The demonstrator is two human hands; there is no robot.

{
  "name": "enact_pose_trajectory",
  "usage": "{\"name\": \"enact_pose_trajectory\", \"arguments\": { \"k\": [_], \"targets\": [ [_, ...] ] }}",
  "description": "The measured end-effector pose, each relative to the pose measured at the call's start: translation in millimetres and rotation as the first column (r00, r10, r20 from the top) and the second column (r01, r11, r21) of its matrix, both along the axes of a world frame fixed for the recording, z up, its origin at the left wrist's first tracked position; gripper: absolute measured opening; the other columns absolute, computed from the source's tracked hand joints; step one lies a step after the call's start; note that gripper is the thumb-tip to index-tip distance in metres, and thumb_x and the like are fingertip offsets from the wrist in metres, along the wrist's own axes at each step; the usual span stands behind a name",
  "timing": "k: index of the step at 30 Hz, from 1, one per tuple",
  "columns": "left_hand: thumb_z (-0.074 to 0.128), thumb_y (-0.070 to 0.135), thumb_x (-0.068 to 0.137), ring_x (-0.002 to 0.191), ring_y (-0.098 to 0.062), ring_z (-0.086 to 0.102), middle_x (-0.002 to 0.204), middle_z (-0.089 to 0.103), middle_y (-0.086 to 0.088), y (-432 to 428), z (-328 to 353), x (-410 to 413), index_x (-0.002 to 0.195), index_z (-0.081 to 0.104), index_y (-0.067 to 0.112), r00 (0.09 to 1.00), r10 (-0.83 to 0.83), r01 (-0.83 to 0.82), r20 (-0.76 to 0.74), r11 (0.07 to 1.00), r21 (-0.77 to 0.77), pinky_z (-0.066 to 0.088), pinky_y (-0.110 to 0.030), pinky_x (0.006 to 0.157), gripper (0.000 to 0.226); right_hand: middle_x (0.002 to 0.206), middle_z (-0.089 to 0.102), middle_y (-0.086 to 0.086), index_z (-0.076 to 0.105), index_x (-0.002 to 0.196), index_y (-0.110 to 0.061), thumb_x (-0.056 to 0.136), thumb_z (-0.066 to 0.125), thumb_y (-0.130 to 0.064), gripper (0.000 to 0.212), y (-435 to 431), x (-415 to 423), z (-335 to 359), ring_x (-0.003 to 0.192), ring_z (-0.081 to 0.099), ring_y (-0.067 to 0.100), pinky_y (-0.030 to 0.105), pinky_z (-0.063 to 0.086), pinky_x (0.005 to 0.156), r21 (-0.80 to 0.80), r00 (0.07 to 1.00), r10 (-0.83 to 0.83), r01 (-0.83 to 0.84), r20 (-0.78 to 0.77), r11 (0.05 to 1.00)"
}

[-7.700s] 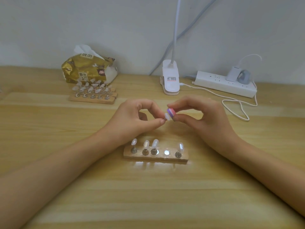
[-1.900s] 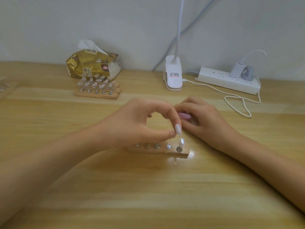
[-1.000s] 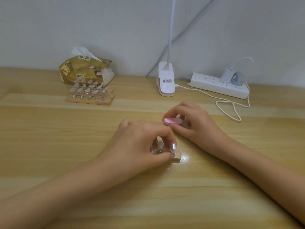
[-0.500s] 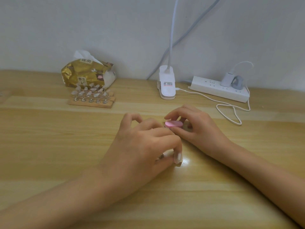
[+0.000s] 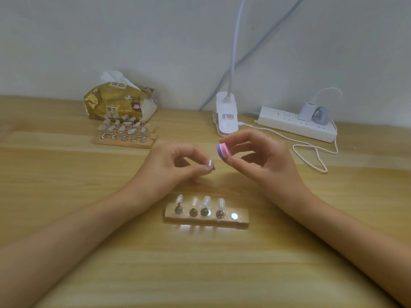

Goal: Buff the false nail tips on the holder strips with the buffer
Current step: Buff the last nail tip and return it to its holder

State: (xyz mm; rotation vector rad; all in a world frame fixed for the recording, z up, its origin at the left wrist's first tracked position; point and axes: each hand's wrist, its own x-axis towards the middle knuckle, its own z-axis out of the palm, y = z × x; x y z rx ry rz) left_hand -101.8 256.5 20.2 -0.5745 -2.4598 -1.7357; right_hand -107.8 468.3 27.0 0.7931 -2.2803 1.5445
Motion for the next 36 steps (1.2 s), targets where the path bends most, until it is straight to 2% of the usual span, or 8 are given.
{"name": "enact_pose_trajectory", "arguments": {
  "k": [7, 11, 14, 18, 20, 22, 33, 36],
  "targets": [
    [0.081, 0.018, 0.076, 0.053, -0.011, 0.042, 0.069, 0.068, 0.018, 0.5, -0.5, 1.1, 0.080, 0.077, 0.019, 0.999, -0.005, 0.004, -0.054, 1.000, -0.030, 0.034, -0.016, 0.051, 0.006, 0.099, 0.072, -0.003, 0.072, 0.101, -0.010, 0.089, 0.076, -0.012, 0.013, -7.2, 0.8, -5.4, 0.092, 0.070, 0.016, 0.035, 0.057, 0.068, 0.181, 0.964, 0.056, -0.008, -0.261, 0.984],
    [0.081, 0.016, 0.075, 0.053, -0.012, 0.038, 0.078, 0.073, 0.013, -0.7, -0.8, 0.6, 0.076, 0.078, 0.022, 0.999, 0.010, -0.010, -0.042, 1.000, 0.001, 0.034, -0.016, 0.049, 0.007, 0.095, 0.073, -0.007, 0.072, 0.097, -0.010, 0.089, 0.076, -0.016, 0.011, 1.0, -5.2, -5.1, 0.091, 0.072, 0.011, 0.035, 0.057, 0.074, 0.137, 0.989, -0.009, 0.029, -0.146, 0.990],
    [0.081, 0.015, 0.075, 0.051, -0.008, 0.034, 0.076, 0.072, 0.015, -1.2, -1.8, 0.6, 0.077, 0.079, 0.021, 0.998, 0.002, -0.003, -0.057, 1.000, -0.023, 0.033, -0.015, 0.048, 0.007, 0.097, 0.074, -0.004, 0.071, 0.100, -0.007, 0.088, 0.075, -0.014, 0.014, -3.1, -3.1, -4.3, 0.091, 0.072, 0.010, 0.029, 0.058, 0.076, 0.134, 0.972, 0.035, -0.003, -0.233, 0.991],
    [0.082, 0.014, 0.074, 0.049, -0.006, 0.033, 0.075, 0.072, 0.014, -1.1, -2.7, -0.4, 0.074, 0.078, 0.023, 0.998, 0.009, -0.011, -0.061, 1.000, -0.025, 0.032, -0.013, 0.048, 0.010, 0.095, 0.075, -0.002, 0.072, 0.096, -0.007, 0.089, 0.073, -0.016, 0.011, 0.5, -4.2, -5.5, 0.092, 0.072, 0.009, 0.039, 0.057, 0.081, 0.205, 0.990, 0.018, 0.012, -0.140, 0.979],
    [0.082, 0.013, 0.075, 0.048, -0.005, 0.032, 0.076, 0.073, 0.014, -1.1, -3.1, -0.7, 0.075, 0.078, 0.022, 0.998, 0.001, -0.002, -0.061, 1.000, -0.029, 0.032, -0.012, 0.048, 0.010, 0.097, 0.074, -0.003, 0.072, 0.098, -0.007, 0.089, 0.073, -0.019, 0.015, 0.1, -2.5, -2.7, 0.092, 0.072, 0.008, 0.036, 0.057, 0.081, 0.143, 0.976, 0.006, 0.026, -0.219, 0.989],
    [0.081, 0.013, 0.074, 0.047, -0.004, 0.031, 0.071, 0.070, 0.015, -1.8, -4.2, -1.3, 0.077, 0.079, 0.021, 0.997, 0.013, -0.016, -0.073, 0.999, -0.041, 0.030, -0.011, 0.047, 0.009, 0.096, 0.073, -0.004, 0.071, 0.099, -0.008, 0.090, 0.073, -0.017, 0.012, -4.1, -0.4, -4.1, 0.092, 0.070, 0.010, 0.033, 0.056, 0.079, 0.226, 0.953, 0.054, 0.016, -0.300, 0.974],
    [0.076, 0.020, 0.082, 0.052, -0.010, 0.034, 0.059, 0.060, 0.018, -1.8, -3.3, -0.1, 0.080, 0.077, 0.026, 0.999, -0.003, -0.001, -0.052, 0.997, -0.079, 0.029, -0.016, 0.048, 0.007, 0.096, 0.072, -0.008, 0.071, 0.098, -0.011, 0.092, 0.073, -0.017, 0.009, 0.9, -4.3, -6.7, 0.091, 0.069, 0.009, 0.038, 0.055, 0.079, 0.234, 0.973, -0.007, 0.063, -0.233, 0.970],
    [0.075, 0.020, 0.083, 0.047, -0.003, 0.034, 0.056, 0.059, 0.024, -0.5, -2.8, 0.4, 0.079, 0.075, 0.026, 0.998, -0.012, 0.006, -0.064, 0.996, -0.086, 0.028, -0.011, 0.047, 0.007, 0.097, 0.072, -0.005, 0.071, 0.100, -0.009, 0.091, 0.075, -0.015, 0.011, -3.1, -0.4, -5.7, 0.091, 0.069, 0.012, 0.034, 0.055, 0.079, 0.202, 0.938, 0.030, 0.043, -0.346, 0.978]
  ]
}}
